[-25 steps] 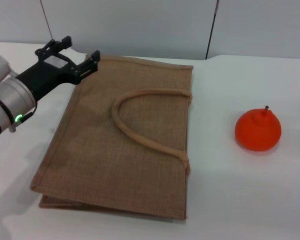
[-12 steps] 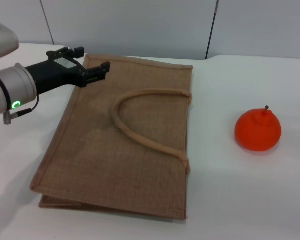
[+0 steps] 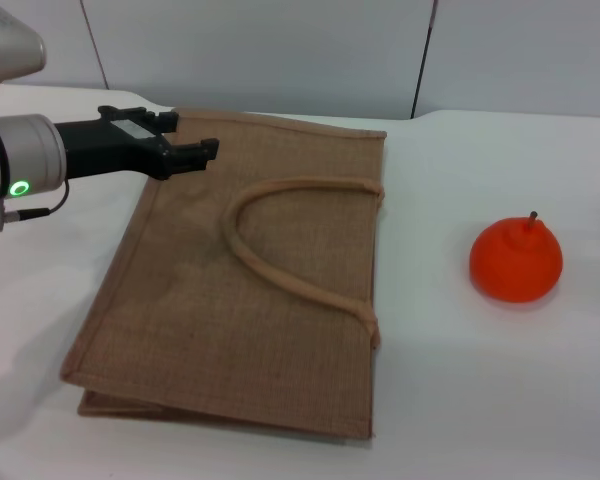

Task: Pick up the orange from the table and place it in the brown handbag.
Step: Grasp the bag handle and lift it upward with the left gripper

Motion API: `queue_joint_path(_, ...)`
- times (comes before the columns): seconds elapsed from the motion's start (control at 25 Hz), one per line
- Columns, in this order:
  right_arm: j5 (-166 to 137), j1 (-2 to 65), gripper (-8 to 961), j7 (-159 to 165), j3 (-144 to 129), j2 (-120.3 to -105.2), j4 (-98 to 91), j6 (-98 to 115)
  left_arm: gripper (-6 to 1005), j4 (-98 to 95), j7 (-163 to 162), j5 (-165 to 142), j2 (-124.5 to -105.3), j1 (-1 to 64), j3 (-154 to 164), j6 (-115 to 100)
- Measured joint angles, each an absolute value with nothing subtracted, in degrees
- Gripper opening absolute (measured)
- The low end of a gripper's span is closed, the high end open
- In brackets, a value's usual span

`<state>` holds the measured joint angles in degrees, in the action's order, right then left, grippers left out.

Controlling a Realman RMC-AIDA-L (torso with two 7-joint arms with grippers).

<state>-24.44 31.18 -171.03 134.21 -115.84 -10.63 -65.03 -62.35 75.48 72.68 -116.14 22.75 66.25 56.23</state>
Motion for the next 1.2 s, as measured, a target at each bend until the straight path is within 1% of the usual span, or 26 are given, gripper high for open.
queue_joint_path(0.16, -24.6, 31.2, 894, -171.0, 134.2, -115.84, -10.6, -65.0, 721, -62.4, 76.4, 69.3, -116.11, 23.2, 66.0, 56.1)
queue_joint_path(0.36, -24.7, 31.2, 894, -170.9, 134.1, -115.84, -10.8, -65.4, 707, -61.9, 77.5, 66.5, -116.12, 24.4, 66.0, 56.1)
queue_joint_path(0.6, -24.7, 31.5, 894, -170.3, 134.0, -115.87, -11.0, -65.6, 710, -60.8, 79.5, 66.3, -116.31, 26.2, 66.4, 56.3)
queue_joint_path(1.0, -24.8, 31.6, 894, -169.4, 132.5, -115.82, -11.1, -65.7, 713, -61.0, 78.7, 60.7, -116.07, 29.5, 65.8, 59.3)
queue_joint_path(1.2, -24.8, 31.6, 894, -169.3, 132.4, -115.84, -11.1, -65.7, 712, -60.8, 78.5, 58.0, -116.07, 30.0, 65.8, 60.0)
